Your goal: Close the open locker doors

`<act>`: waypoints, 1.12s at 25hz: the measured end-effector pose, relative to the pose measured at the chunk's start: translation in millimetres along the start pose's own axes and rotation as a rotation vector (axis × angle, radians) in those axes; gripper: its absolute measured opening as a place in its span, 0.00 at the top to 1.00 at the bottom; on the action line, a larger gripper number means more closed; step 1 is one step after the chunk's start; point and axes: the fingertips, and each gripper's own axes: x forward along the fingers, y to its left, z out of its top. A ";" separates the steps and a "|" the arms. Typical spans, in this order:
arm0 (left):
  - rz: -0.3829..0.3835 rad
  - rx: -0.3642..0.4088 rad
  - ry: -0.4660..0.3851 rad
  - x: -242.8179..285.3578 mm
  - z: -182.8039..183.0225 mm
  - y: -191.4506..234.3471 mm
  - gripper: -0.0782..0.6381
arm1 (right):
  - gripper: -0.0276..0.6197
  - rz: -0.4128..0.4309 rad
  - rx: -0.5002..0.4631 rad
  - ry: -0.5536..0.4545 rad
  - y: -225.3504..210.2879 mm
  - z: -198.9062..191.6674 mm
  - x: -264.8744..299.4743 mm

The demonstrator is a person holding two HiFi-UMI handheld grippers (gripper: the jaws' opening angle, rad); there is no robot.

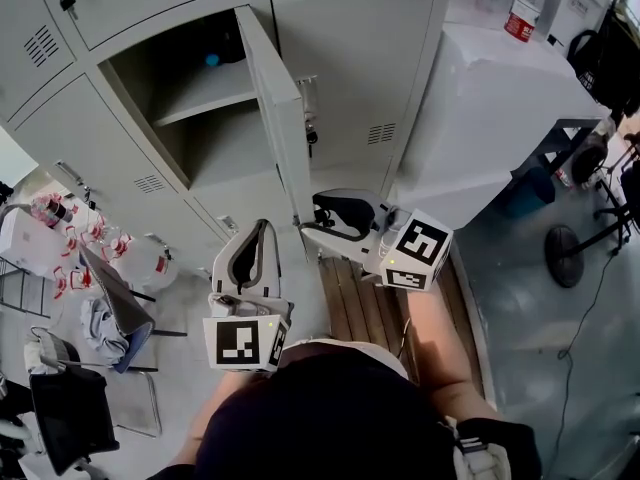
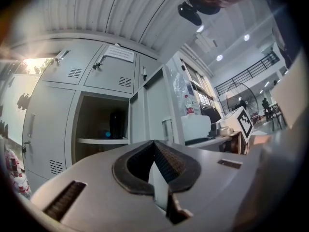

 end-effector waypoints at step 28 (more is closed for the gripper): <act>0.113 0.004 0.004 -16.0 0.3 43.3 0.89 | 0.70 0.085 0.010 -0.020 24.7 0.0 58.8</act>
